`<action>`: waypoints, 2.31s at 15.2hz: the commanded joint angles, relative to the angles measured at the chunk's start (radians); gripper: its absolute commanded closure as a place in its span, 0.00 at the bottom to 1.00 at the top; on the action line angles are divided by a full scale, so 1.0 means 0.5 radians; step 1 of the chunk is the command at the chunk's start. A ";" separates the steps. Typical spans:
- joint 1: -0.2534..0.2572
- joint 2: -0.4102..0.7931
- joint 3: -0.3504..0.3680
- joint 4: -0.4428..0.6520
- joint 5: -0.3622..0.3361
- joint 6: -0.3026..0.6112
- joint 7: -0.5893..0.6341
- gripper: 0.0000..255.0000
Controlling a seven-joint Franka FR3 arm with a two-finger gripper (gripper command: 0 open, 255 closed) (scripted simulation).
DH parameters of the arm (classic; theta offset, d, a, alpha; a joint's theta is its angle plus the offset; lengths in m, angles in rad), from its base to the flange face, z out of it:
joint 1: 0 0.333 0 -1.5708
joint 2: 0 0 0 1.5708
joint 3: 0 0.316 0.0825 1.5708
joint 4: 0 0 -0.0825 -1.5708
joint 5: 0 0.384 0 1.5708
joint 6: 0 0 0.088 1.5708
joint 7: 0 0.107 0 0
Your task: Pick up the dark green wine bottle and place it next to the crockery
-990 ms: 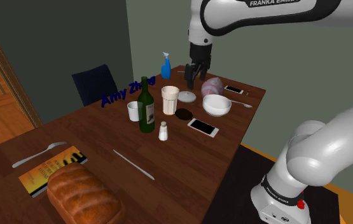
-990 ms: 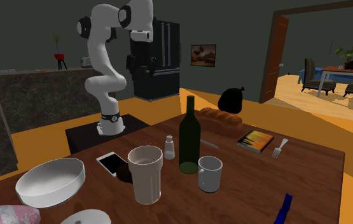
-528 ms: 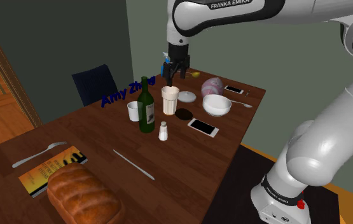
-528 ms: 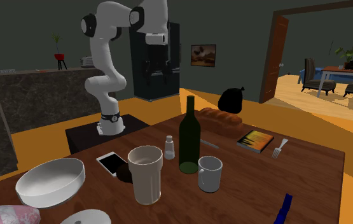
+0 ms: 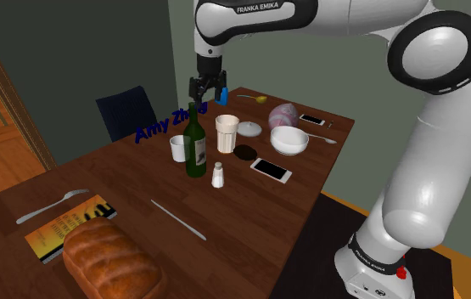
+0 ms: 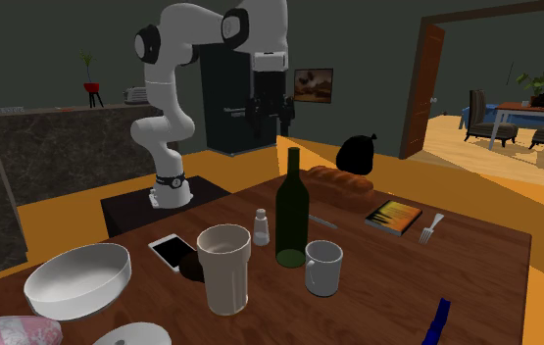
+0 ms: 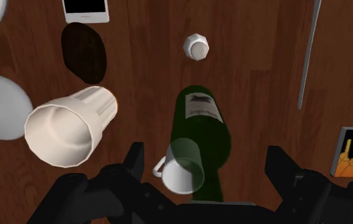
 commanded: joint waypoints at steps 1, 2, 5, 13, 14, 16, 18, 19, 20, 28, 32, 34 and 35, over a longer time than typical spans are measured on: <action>0.010 0.184 0.004 0.224 -0.003 -0.025 0.011 0.00; 0.016 0.273 0.006 0.340 -0.005 -0.046 0.016 0.00; 0.026 0.421 0.008 0.518 -0.009 -0.064 0.024 0.00; 0.023 0.431 0.006 0.356 -0.011 0.108 0.026 0.00; 0.023 0.431 0.006 0.356 -0.011 0.107 0.026 0.00; 0.023 0.431 0.006 0.356 -0.011 0.107 0.026 0.00; 0.023 0.431 0.006 0.356 -0.011 0.107 0.026 0.00; 0.023 0.431 0.006 0.357 -0.011 0.107 0.026 0.00; 0.023 0.431 0.006 0.357 -0.011 0.107 0.026 1.00; 0.023 0.432 0.006 0.358 -0.011 0.106 0.027 1.00; 0.025 0.433 0.007 0.440 -0.010 0.026 0.025 1.00; 0.027 0.437 0.007 0.500 -0.011 -0.030 0.025 1.00; 0.027 0.440 0.007 0.531 -0.011 -0.058 0.024 1.00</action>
